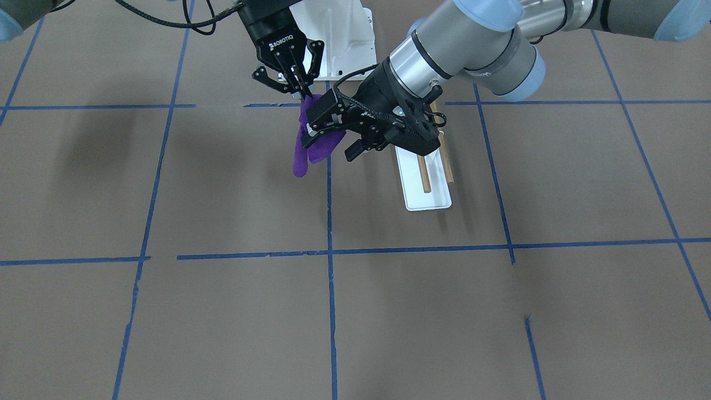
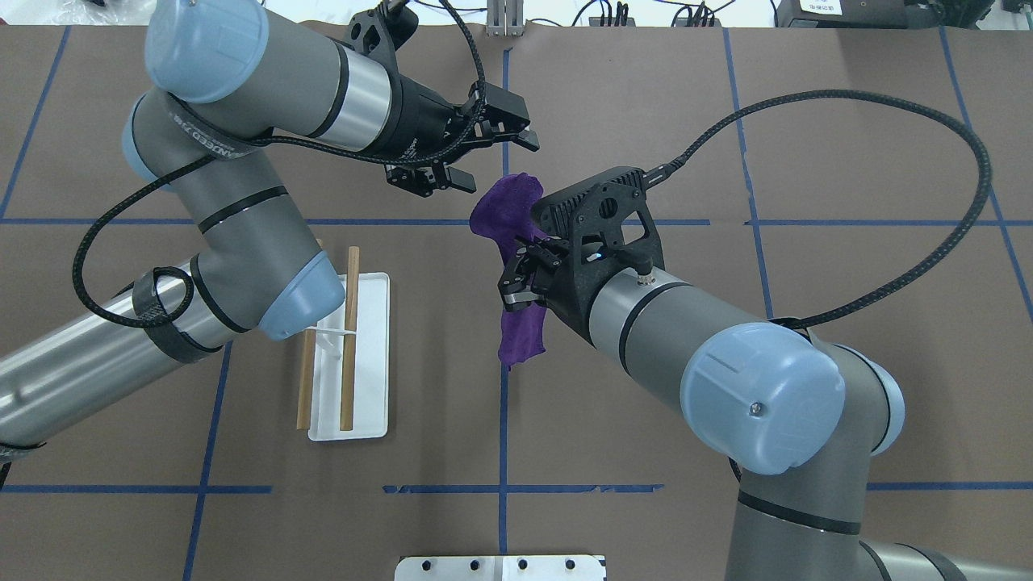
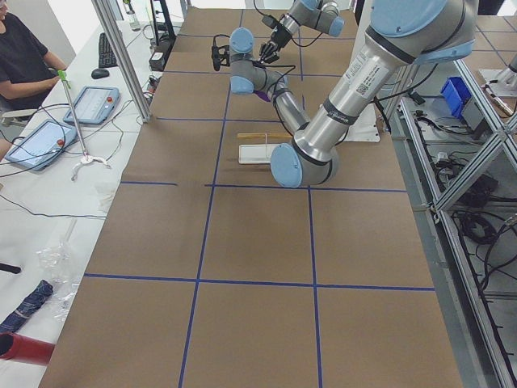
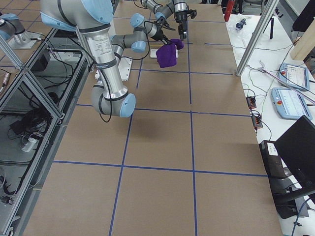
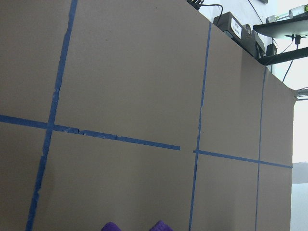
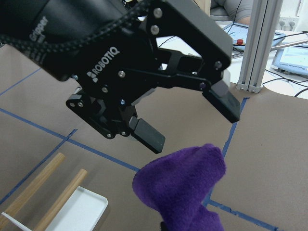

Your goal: Hang towel on rack

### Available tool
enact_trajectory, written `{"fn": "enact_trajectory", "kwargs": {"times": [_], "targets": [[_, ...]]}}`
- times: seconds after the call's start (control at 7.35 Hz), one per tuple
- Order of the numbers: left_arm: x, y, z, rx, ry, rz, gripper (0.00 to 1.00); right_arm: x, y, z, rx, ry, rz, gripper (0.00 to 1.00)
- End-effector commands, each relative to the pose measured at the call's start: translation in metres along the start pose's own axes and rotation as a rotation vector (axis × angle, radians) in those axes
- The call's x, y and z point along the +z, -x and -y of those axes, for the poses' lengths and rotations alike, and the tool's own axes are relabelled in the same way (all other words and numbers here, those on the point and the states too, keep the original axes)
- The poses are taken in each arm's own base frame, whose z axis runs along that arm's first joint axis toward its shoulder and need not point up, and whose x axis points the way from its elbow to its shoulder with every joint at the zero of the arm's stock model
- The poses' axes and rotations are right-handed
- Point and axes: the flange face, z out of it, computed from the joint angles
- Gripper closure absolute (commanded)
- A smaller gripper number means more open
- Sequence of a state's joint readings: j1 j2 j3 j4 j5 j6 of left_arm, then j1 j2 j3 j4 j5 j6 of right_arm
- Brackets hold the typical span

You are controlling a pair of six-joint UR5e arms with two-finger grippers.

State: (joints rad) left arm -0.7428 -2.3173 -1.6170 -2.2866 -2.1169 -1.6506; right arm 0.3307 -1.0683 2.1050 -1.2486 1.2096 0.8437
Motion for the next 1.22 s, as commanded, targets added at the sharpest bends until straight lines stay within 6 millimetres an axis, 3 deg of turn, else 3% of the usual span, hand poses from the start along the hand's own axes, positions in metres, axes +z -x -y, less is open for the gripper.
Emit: {"fn": "enact_trajectory", "kwargs": {"times": [0.0,0.54,0.68,0.82,0.95,1.09], "targets": [[0.007,0.002,-0.006,0.001,0.014,0.006,0.01,-0.002,0.0,0.001,-0.001,-0.002,0.002,1.0],[0.011,0.001,-0.014,0.013,0.029,0.006,0.14,-0.002,-0.002,0.0,-0.001,-0.002,0.0,1.0],[0.013,0.002,-0.017,0.012,0.037,0.007,0.36,-0.002,-0.003,0.0,-0.001,-0.002,-0.002,1.0],[0.01,0.001,-0.019,0.017,0.037,0.0,0.73,-0.002,-0.003,0.0,0.0,-0.003,-0.001,1.0],[0.009,0.0,-0.02,0.019,0.039,-0.002,0.99,-0.003,-0.003,0.001,0.0,-0.005,-0.001,1.0],[0.006,-0.001,-0.022,0.022,0.044,-0.007,1.0,-0.003,-0.004,0.001,0.0,-0.005,-0.001,1.0]]}}
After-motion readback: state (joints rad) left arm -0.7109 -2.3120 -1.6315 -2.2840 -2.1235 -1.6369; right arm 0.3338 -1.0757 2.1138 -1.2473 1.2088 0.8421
